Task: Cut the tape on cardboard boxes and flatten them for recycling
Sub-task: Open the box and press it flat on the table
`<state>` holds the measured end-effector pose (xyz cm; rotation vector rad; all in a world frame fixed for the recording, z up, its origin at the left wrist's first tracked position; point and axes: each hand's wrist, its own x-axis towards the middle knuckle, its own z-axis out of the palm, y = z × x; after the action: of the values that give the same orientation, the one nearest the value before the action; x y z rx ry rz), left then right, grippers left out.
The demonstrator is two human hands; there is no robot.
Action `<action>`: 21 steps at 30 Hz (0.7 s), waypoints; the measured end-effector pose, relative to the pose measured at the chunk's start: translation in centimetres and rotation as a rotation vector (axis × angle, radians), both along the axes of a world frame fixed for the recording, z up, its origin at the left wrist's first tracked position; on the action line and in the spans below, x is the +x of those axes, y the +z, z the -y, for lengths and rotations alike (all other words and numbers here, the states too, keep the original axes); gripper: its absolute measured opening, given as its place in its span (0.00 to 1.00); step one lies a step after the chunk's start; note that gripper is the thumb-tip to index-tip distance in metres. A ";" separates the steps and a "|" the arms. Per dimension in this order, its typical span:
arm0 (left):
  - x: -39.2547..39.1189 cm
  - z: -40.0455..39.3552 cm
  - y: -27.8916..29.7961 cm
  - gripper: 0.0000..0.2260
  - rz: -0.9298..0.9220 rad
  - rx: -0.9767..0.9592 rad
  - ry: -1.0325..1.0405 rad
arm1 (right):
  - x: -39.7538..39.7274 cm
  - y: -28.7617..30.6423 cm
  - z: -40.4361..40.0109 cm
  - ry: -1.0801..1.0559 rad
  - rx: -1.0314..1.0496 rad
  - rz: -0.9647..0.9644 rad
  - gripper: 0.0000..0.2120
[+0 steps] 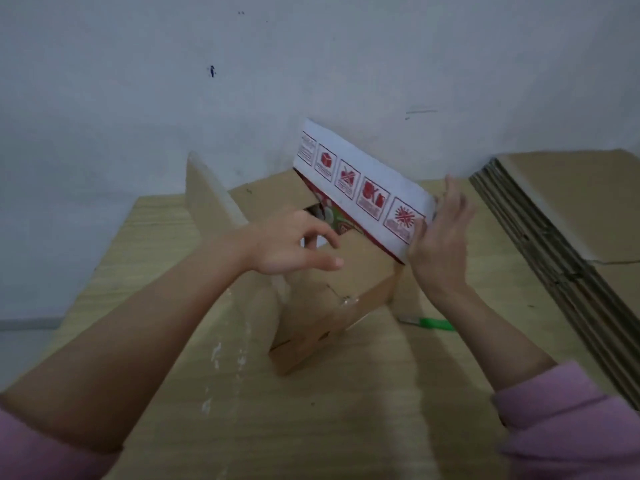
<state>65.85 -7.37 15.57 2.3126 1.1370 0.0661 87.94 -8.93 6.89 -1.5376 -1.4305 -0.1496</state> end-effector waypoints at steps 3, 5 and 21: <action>-1.1 -0.2 -0.1 0.27 -0.296 -0.239 0.191 | 0.4 -0.8 -0.6 -0.182 -0.165 0.356 0.22; -2.7 -0.1 -0.4 0.35 -0.462 -0.309 0.315 | 0.2 -1.7 -0.8 -0.160 -0.377 0.464 0.22; -9.6 4.3 -10.7 0.28 0.465 0.000 0.625 | -2.9 -2.0 -2.1 -0.274 -0.718 -0.433 0.42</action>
<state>56.27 -11.62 4.91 1.7191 1.5348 0.7860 85.08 -6.86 4.93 -2.1752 -0.9553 0.5627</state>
